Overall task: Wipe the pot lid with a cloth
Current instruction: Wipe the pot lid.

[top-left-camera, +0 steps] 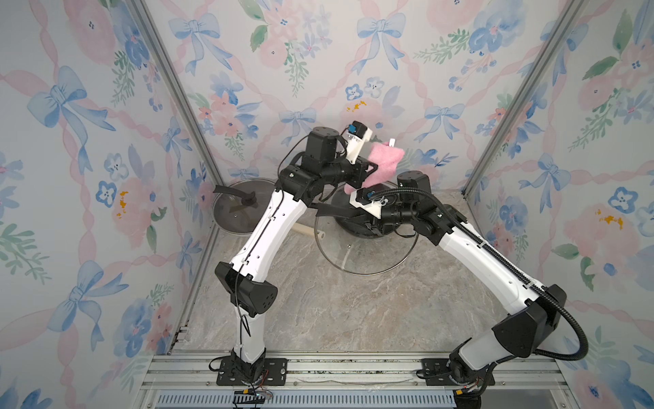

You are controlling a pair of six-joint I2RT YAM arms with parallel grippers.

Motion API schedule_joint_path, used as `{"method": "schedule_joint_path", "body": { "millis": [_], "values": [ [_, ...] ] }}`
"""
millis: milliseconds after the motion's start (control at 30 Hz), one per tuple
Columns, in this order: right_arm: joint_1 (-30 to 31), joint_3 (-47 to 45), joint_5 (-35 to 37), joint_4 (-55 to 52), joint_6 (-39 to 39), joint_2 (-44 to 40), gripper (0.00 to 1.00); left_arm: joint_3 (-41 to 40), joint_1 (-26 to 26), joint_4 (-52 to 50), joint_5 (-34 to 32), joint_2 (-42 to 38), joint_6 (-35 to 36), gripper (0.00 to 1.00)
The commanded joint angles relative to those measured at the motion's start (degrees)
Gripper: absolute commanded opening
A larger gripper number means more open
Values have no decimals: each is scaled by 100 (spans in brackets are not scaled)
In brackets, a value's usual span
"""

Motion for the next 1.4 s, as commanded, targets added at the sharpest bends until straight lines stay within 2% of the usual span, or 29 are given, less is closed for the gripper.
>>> {"method": "schedule_joint_path", "body": {
  "millis": [0, 67, 167, 300, 467, 567, 700, 767, 867, 967, 1067, 1167, 1367],
  "values": [
    [20, 467, -187, 425, -302, -287, 0, -376, -183, -64, 1028, -240, 302, 6],
    [16, 485, -180, 473, -320, -257, 0, -746, -178, -67, 964, -350, 263, 6],
    [21, 459, -116, 580, -335, -270, 0, -1457, -34, -70, 313, -592, 245, 6],
    [21, 258, 73, 841, -314, -438, 0, -2274, 549, -72, -633, -820, -94, 5],
    [12, -51, 405, 1080, -279, -690, 0, -2816, 1148, -72, -1718, -1074, -348, 4],
    [-4, -271, 668, 1275, -215, -830, 0, -3021, 1419, -72, -2094, -1231, -428, 4],
    [-145, -746, 1044, 2060, 133, -1000, 0, -3179, 1674, -63, -2242, -1493, -554, 4],
    [-235, -995, 1291, 2723, 596, -1026, 0, -3148, 1681, -59, -2219, -1651, -604, 4],
    [-248, -1264, 2240, 3991, 1805, -870, 0, -3017, 1581, -13, -2049, -1846, -794, 4],
    [-138, -1336, 2763, 4806, 2699, -576, 0, -2954, 1140, 236, -2072, -1969, -873, 5],
    [81, -1251, 3167, 5254, 2851, -237, 0, -2848, 660, 412, -1921, -1841, -968, 5],
    [185, -1073, 3408, 5510, 2943, 2, 0, -2801, 392, 447, -1782, -1552, -1029, 5],
    [77, -1118, 3607, 5669, 3186, -68, 0, -3088, 502, 444, -2320, -1322, -1003, 4]
  ]
}}
